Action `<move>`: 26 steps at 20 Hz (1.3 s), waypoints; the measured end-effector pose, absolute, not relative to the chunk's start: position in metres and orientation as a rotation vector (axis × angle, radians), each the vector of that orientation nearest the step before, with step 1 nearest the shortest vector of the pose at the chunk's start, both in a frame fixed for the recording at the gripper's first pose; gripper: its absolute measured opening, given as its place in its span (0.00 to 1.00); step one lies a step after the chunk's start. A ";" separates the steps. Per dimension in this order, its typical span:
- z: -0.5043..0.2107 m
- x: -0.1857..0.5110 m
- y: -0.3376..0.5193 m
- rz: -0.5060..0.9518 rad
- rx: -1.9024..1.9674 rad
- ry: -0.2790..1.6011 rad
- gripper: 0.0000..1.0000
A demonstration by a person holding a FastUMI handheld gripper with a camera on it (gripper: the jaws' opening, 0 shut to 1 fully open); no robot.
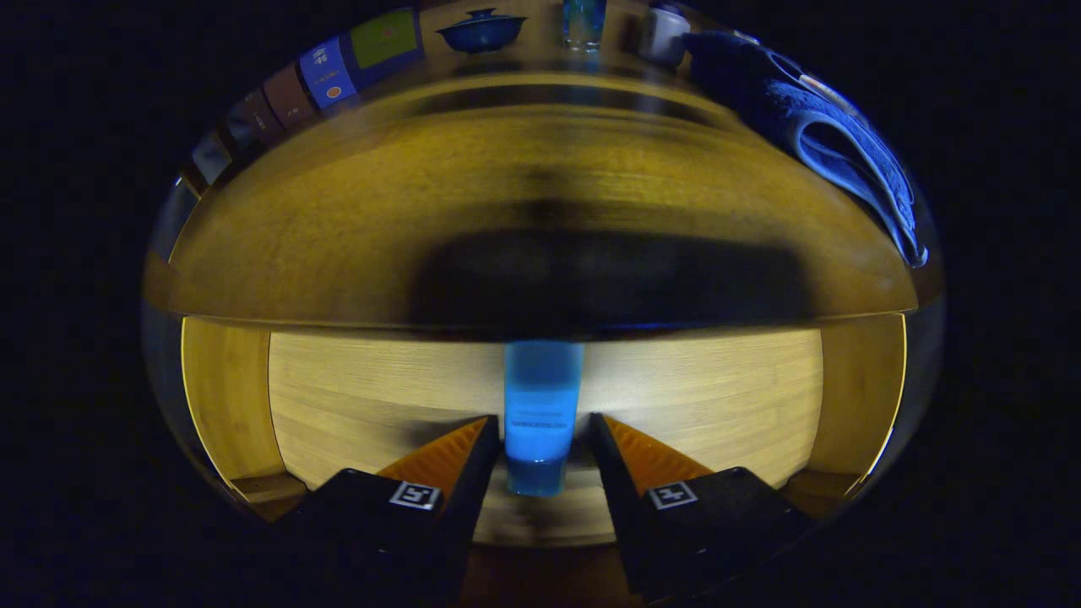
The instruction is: Pull open the drawer, take out the items inside it, and place them on the countertop above the cabinet.
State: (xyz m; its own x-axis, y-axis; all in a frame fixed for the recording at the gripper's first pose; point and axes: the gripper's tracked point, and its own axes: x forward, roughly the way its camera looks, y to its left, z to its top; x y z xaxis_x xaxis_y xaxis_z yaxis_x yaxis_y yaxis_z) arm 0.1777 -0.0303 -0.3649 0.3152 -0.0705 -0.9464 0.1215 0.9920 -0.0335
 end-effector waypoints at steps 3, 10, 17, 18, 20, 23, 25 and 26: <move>-0.361 0.181 -0.031 -0.126 0.053 1.213 0.48; -0.310 0.159 -0.031 -0.089 0.087 1.113 0.40; -0.250 0.117 -0.021 -0.037 0.078 1.029 0.40; -0.235 0.124 -0.021 -0.032 0.078 0.992 0.40; -0.201 0.149 -0.021 -0.031 0.080 0.905 0.40; -0.177 0.195 -0.025 -0.048 0.076 0.853 0.39; -0.176 0.222 -0.030 -0.070 0.071 0.840 0.39; -0.181 0.232 -0.032 -0.079 0.064 0.841 0.40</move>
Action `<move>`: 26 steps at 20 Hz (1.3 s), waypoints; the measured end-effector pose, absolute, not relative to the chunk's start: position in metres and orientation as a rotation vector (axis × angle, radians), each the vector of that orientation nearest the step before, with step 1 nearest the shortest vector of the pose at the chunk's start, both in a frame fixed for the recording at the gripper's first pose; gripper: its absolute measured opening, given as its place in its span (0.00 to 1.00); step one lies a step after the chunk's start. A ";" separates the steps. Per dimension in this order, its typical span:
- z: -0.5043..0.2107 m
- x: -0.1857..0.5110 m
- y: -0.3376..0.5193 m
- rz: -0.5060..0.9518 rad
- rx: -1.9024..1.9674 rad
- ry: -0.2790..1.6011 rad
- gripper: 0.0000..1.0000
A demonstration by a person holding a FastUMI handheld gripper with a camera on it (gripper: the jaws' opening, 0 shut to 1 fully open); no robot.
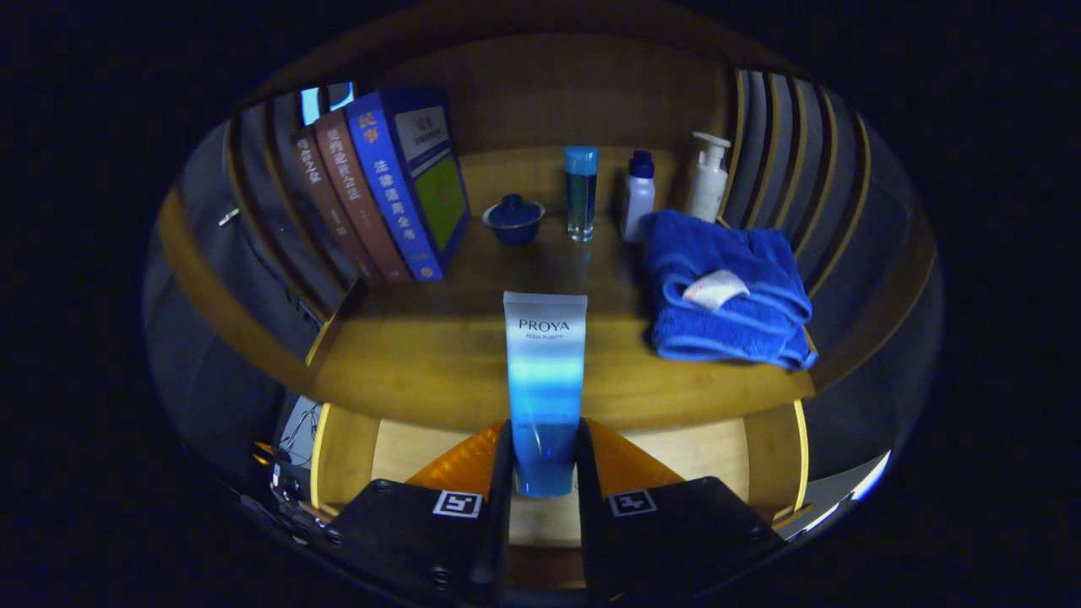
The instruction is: Pull open the drawer, take out the items inside it, and place them on the countertop above the cabinet.
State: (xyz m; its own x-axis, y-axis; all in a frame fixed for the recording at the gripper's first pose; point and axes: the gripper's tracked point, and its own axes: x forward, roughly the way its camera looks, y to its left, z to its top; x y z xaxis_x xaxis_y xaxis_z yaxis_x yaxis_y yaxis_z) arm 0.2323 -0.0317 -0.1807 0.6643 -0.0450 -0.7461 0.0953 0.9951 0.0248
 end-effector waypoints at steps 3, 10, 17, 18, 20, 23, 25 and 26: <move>-0.192 0.261 -0.036 -0.085 0.060 0.873 0.40; -0.221 0.292 -0.046 -0.131 0.093 0.942 0.40; -0.207 0.298 -0.043 -0.112 0.090 0.875 0.90; -0.201 0.296 -0.043 -0.110 0.094 0.850 1.00; -0.186 0.288 -0.044 -0.116 0.093 0.792 1.00; -0.161 0.265 -0.040 -0.106 0.089 0.682 0.99; -0.139 0.247 -0.036 -0.102 0.084 0.569 1.00; -0.129 0.233 -0.034 -0.095 0.075 0.513 0.99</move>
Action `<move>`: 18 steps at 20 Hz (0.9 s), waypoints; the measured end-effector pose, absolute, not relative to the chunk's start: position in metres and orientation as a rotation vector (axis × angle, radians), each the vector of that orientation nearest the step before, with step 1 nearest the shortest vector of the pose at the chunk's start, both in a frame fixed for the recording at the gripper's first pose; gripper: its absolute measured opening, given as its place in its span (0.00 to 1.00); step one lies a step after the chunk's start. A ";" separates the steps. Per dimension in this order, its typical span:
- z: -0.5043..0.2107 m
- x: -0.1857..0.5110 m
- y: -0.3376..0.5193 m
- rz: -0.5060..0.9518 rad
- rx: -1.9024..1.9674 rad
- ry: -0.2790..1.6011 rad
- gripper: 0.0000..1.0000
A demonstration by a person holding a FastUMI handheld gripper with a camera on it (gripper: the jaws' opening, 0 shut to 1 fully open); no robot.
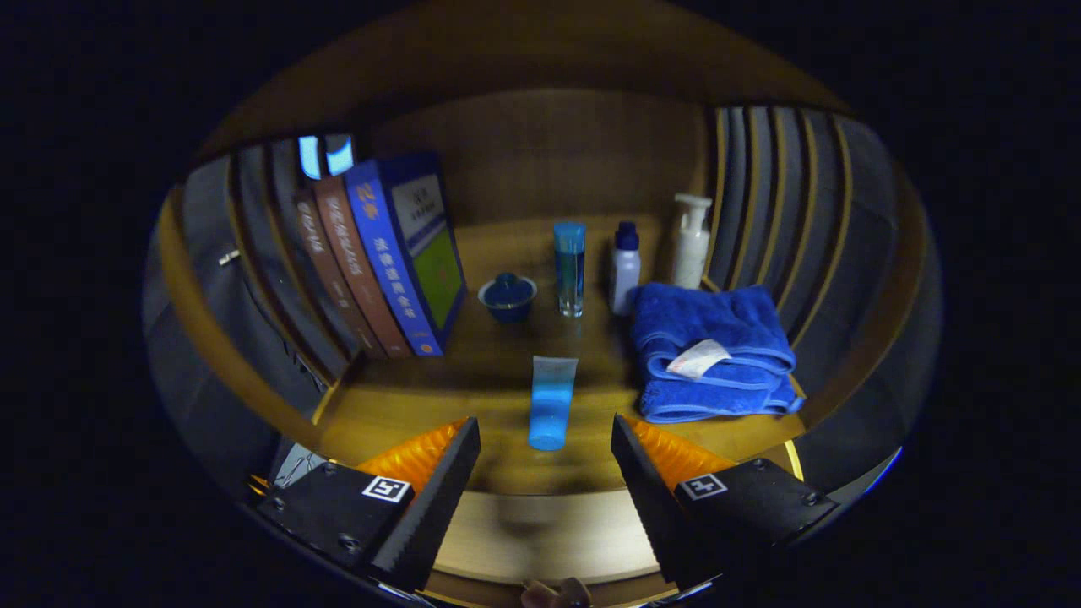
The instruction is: Pull open the drawer, take out the items inside it, and place them on the countertop above the cabinet.
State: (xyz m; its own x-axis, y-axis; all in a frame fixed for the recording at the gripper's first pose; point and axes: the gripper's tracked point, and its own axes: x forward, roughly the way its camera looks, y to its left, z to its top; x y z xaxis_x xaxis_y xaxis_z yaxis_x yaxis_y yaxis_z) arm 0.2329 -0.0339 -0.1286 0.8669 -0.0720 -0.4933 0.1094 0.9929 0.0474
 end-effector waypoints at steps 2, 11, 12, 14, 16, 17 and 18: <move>-0.108 0.206 -0.030 -0.082 0.057 0.403 1.00; -0.087 0.085 -0.021 -0.031 0.073 0.158 1.00; -0.094 0.075 -0.021 -0.028 0.076 0.148 1.00; -0.116 0.054 -0.023 -0.038 0.073 0.148 1.00; -0.146 0.037 -0.022 -0.043 0.079 0.181 1.00; -0.162 0.028 -0.021 -0.050 0.081 0.203 1.00; -0.178 0.024 -0.020 -0.055 0.083 0.228 1.00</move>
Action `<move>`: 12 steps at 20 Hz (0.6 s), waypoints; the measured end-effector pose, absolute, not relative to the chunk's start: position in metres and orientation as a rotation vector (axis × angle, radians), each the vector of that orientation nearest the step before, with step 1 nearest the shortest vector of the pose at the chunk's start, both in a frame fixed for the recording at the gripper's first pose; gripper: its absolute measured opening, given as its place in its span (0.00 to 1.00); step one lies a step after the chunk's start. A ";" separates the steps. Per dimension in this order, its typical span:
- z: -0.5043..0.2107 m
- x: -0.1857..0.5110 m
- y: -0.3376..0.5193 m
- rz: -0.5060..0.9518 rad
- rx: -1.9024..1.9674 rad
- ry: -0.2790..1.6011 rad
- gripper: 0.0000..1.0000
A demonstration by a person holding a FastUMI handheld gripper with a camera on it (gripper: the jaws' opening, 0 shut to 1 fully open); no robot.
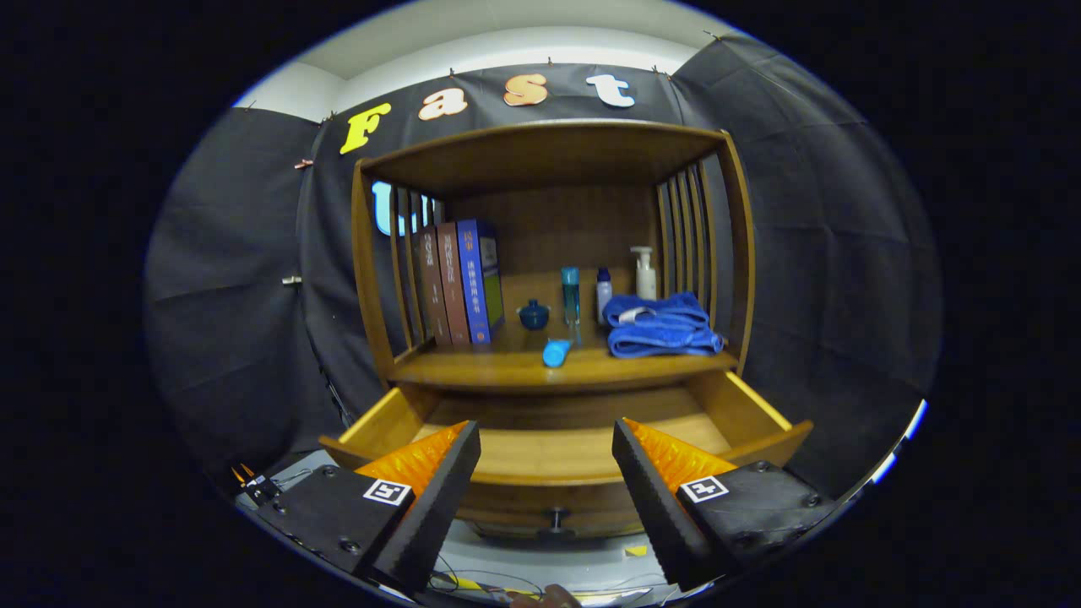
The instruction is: Pull open the drawer, take out the items inside it, and place them on the countertop above the cabinet.
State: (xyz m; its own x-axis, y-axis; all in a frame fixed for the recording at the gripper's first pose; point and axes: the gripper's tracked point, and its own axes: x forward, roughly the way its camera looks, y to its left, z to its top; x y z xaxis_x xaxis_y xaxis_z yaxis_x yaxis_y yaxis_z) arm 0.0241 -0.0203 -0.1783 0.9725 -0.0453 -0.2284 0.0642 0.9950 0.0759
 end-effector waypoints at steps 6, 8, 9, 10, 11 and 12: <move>-0.254 0.027 -0.023 -0.096 0.092 0.352 1.00; -0.269 0.030 -0.024 -0.102 0.092 0.374 1.00; -0.275 0.030 -0.024 -0.102 0.092 0.380 1.00; -0.278 0.029 -0.025 -0.104 0.090 0.382 1.00; -0.284 0.027 -0.028 -0.113 0.085 0.380 1.00; -0.285 0.025 -0.028 -0.115 0.082 0.381 1.00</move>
State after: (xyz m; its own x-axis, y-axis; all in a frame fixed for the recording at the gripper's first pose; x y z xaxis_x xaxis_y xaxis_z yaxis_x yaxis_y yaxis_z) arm 0.0246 -0.0276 -0.2846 0.9217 -0.0966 -0.3756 0.1274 0.9902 0.0581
